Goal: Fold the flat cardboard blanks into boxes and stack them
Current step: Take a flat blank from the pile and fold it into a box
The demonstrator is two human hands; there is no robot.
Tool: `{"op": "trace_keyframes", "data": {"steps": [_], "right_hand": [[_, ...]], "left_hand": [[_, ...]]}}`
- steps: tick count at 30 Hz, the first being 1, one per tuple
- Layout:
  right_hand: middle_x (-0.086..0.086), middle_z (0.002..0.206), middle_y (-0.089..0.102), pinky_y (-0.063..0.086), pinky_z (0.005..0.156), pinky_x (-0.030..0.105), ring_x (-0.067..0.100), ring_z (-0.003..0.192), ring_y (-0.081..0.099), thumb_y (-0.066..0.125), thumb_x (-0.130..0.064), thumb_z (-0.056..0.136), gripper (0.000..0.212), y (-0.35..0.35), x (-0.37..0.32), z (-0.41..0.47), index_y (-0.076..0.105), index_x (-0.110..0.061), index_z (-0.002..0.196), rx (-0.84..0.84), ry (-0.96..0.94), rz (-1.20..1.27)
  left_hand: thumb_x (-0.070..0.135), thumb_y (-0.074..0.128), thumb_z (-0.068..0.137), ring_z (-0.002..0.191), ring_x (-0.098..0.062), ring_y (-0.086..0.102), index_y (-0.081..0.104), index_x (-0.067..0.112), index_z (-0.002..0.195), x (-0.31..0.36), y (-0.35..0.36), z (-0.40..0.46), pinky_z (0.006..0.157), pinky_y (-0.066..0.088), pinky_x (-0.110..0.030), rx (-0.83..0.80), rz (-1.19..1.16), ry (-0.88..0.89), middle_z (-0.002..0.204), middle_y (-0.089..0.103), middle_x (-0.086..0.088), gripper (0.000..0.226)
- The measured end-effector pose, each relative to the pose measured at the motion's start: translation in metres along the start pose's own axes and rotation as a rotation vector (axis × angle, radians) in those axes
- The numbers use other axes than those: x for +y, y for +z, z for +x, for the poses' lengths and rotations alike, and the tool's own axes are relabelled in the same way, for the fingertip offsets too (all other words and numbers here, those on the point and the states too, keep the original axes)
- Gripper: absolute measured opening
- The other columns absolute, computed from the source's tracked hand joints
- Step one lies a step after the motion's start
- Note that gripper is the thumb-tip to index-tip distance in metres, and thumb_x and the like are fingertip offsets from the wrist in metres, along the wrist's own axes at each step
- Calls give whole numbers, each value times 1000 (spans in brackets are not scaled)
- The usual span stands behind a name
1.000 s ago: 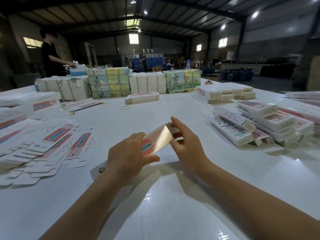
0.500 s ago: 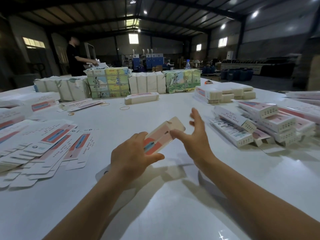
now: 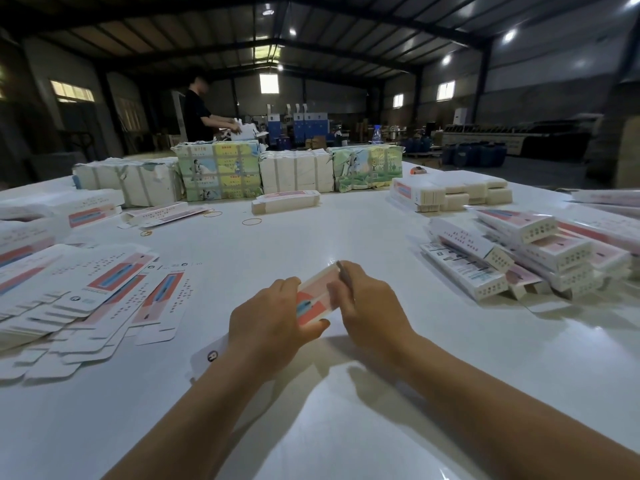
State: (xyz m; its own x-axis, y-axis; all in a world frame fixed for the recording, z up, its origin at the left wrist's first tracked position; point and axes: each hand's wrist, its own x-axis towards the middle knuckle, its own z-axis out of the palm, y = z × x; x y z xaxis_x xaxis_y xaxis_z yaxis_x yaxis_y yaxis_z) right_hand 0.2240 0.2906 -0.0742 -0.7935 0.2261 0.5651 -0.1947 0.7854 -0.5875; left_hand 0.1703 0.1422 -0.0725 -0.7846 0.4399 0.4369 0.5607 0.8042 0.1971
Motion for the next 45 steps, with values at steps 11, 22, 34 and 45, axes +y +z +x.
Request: {"op": "trace_keyframes", "data": {"steps": [11,22,34,45], "right_hand": [[9,93,74,57,82,29,23,89,70,60,0,88,18,-16,-3,17,74,-11,91,-60,503,942],[10,84,75,59,72,27,20,78,72,55,2,90,23,-20,-7,16,72,-12,85,-17,577,1083],[2,85,62,46,66,12,10,82,60,55,-15,93,31,-20,-7,11,69,-37,76,122,325,512],[0,75,48,30,56,11,15,63,45,53,-12,94,19,-13,-8,2,70,-6,87,166,-115,-152]], "left_hand": [[68,52,79,90,-11,56,39,26,127,-4,0,-1,66,44,-22,121,119,70,112,55,8,65],[56,70,72,80,-19,63,54,17,124,-6,-2,-4,61,50,-29,213,58,130,104,65,-2,68],[47,86,56,59,-25,64,65,4,108,2,-9,-6,46,53,-34,200,125,192,83,69,-10,71],[39,93,45,52,-23,61,68,-1,96,3,-10,-8,41,50,-30,234,151,206,72,66,-11,70]]}}
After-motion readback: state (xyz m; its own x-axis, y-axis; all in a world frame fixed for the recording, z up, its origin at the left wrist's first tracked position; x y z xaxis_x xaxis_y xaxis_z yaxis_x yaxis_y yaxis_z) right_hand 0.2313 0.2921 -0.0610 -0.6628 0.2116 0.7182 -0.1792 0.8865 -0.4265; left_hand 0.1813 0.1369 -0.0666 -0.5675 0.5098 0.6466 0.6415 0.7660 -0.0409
